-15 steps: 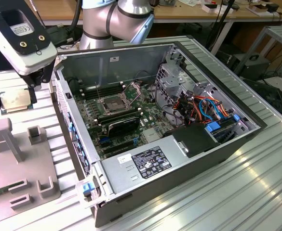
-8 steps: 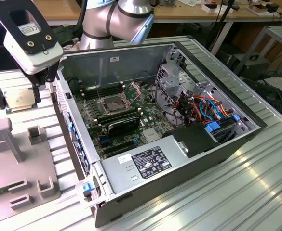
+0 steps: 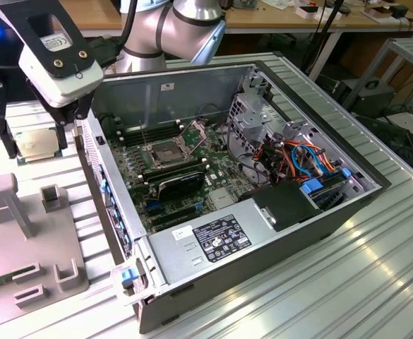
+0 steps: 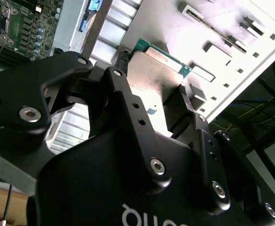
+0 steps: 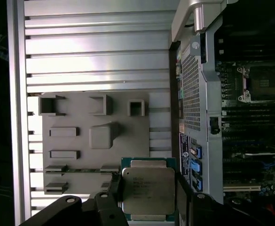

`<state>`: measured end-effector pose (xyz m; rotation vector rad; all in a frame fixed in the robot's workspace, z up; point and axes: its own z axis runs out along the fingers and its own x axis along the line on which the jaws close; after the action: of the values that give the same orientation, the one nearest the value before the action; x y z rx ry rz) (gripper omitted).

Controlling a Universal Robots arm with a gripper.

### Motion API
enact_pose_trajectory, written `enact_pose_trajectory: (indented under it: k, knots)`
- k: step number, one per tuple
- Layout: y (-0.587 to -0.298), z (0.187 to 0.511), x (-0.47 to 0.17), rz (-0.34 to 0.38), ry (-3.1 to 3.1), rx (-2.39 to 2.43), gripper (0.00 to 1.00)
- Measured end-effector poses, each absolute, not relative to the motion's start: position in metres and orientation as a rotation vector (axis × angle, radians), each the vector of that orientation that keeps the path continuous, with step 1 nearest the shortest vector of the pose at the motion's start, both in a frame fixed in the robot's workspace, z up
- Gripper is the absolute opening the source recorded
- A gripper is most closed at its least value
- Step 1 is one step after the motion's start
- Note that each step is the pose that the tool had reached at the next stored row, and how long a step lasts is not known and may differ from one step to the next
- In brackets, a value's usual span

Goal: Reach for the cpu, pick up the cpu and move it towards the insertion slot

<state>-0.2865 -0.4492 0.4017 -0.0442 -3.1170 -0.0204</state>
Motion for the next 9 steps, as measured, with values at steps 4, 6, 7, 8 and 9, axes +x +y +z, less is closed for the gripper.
enact_pose_trajectory:
  k: [4,6,7,8,9]
  knots:
    - [-0.449,0.402,-0.283,-0.020,-3.117,-0.044,0.55]
    - [-0.449,0.402,-0.280,-0.020,-3.117,-0.044,0.55]
    - [-0.449,0.402,-0.279,-0.020,-3.117,-0.044,0.55]
    - [-0.449,0.402,-0.276,-0.020,-3.117,-0.044,0.55]
    - [-0.449,0.402,-0.270,-0.020,-3.117,-0.044,0.55]
